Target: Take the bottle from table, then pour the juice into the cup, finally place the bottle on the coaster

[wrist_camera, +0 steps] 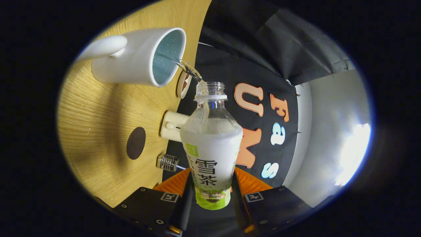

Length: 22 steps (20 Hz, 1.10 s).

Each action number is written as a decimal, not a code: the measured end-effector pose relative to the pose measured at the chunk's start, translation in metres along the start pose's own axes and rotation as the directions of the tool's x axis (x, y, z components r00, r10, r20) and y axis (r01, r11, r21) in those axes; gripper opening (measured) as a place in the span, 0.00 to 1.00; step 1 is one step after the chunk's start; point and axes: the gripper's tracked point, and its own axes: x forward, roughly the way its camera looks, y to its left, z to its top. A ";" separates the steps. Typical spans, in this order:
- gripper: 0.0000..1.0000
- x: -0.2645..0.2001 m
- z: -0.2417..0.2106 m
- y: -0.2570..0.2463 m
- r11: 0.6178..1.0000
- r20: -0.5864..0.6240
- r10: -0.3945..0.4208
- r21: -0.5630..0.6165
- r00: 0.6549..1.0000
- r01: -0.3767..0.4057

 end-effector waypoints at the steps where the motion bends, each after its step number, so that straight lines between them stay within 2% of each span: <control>1: 0.58 0.000 0.000 0.001 1.000 0.004 0.001 -0.010 1.000 -0.001; 10: 0.57 0.002 0.008 0.005 0.998 0.027 0.019 -0.065 0.999 -0.018; 22: 0.57 0.008 0.014 -0.007 0.990 0.072 0.007 -0.144 0.997 0.003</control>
